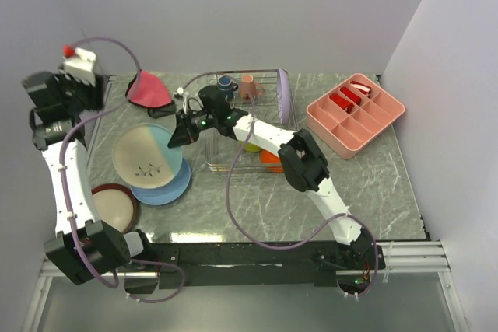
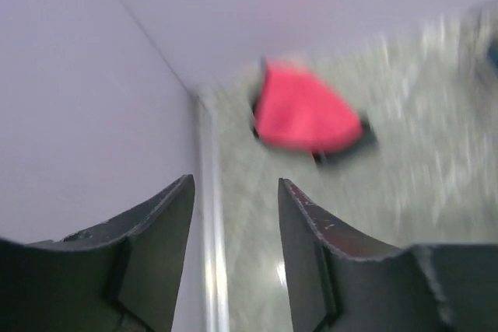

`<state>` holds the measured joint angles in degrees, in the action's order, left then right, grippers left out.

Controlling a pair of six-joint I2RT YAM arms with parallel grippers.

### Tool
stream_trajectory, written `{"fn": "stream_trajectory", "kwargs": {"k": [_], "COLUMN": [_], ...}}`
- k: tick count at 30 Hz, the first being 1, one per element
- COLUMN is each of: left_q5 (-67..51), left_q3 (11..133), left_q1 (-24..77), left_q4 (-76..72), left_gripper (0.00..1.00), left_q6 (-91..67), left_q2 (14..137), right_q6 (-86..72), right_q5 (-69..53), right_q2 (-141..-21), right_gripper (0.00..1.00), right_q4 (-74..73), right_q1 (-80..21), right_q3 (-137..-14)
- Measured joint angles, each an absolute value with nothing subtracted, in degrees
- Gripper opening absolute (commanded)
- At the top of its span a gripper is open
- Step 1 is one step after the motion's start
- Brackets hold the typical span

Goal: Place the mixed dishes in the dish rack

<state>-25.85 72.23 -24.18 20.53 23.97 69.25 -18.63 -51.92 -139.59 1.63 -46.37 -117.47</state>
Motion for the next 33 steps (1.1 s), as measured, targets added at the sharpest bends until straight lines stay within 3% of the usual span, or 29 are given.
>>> {"fn": "stream_trajectory", "kwargs": {"k": [1, 2, 4, 5, 6, 14, 18, 24, 33], "left_q5": [-25.52, -25.54, -25.96, -26.15, -26.35, -23.57, -24.51, -24.99, -22.26], "left_q3": [75.35, 77.32, 81.21, 82.13, 82.32, 73.49, 69.17, 62.65, 58.54], "left_q1": [-24.29, -24.29, -24.14, -23.81, -23.35, -12.88, -5.58, -2.24, -2.09], "left_q4": [19.29, 18.22, 15.99, 15.09, 14.52, 17.28, 19.25, 17.28, 14.83], "left_gripper": [0.46, 0.34, 0.2, 0.03, 0.01, 0.01, 0.01, 0.01, 0.01], "left_q6": [21.58, 19.92, 16.64, 15.9, 15.27, 10.52, 5.39, -2.9, -5.15], "left_q2": [69.25, 69.25, 68.9, 68.58, 68.16, 65.69, 65.43, 64.77, 59.77], "right_q6": [-18.7, -18.72, -18.61, -18.37, -18.09, -12.25, -7.11, 1.19, 4.38], "right_q5": [-51.13, -50.33, -47.37, -45.54, -43.75, -15.05, 4.29, 31.57, 47.27], "right_q2": [-138.1, -136.7, -132.42, -130.08, -128.25, -111.79, -104.03, -99.46, -99.53], "right_gripper": [0.0, 0.0, 0.0, 0.0, 0.0, 0.0, 0.0, 0.0, 0.0], "right_q4": [0.95, 0.19, -2.33, -3.77, -5.04, -17.76, -19.35, -17.54, -17.32], "right_q1": [-46.37, -46.37, -46.37, -46.37, -46.37, -46.83, -47.66, -48.34, -46.65], "right_q3": [-117.47, -117.47, -117.49, -117.51, -117.64, -119.98, -114.52, -105.27, -100.36]}}
